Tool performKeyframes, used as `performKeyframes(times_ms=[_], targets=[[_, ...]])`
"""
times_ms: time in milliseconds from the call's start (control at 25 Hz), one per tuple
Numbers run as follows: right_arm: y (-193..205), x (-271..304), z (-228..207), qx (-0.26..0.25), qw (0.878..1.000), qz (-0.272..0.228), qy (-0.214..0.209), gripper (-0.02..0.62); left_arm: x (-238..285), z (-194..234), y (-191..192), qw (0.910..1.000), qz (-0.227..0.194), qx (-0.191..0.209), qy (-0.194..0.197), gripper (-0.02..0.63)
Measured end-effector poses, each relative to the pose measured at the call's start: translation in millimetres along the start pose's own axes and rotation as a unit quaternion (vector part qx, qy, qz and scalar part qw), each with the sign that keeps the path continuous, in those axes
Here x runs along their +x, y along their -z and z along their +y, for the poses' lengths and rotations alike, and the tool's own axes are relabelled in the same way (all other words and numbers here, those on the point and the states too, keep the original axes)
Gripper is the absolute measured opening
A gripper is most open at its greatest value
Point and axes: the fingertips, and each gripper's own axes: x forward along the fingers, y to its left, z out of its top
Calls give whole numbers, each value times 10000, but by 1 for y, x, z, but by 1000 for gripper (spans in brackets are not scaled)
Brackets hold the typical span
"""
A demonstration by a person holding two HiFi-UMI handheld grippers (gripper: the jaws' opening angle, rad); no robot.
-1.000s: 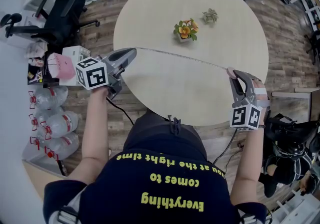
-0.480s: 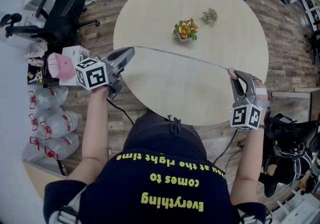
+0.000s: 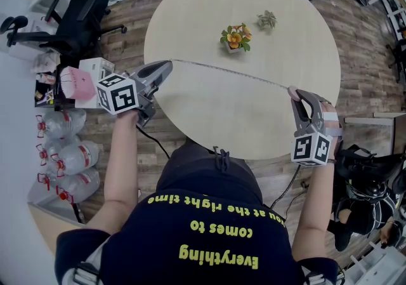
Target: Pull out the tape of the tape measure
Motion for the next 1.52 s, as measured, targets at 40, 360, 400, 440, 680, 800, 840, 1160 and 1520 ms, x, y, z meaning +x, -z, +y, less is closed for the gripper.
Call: performKeyframes(times_ms=[40,360,400,440,680,800,840,1160,1520], targets=[[-1,0,0,2,10000,-4,-1,83,0,0,0,10000,4,-2,7,6],[-3,2,2,12,10000,-36,-15,83,4,-4,3,10000,60,16,66,6],[-4,2,2,11,10000,-41,-21,83,5,-5,4,9999,69,12,81,6],[-5,2,2,10,10000,-46,-25,83,6,-6,4,9999,79,4,102,6],[-10,3,3,-6,10000,-94,-28,83,12,-12,8,9996,121,-33,242,6],[-12,3,3,-11,9999,-120,-34,83,14,-15,9,9995,153,-24,290,6],[-13,3,4,-15,9999,-129,-37,83,15,-16,10,9994,163,-20,307,6],[-18,3,5,-33,9998,-181,-61,83,22,-27,16,9986,238,-48,479,6],[-23,4,6,-30,9997,-226,-69,83,32,-35,21,9975,326,-57,624,6]])
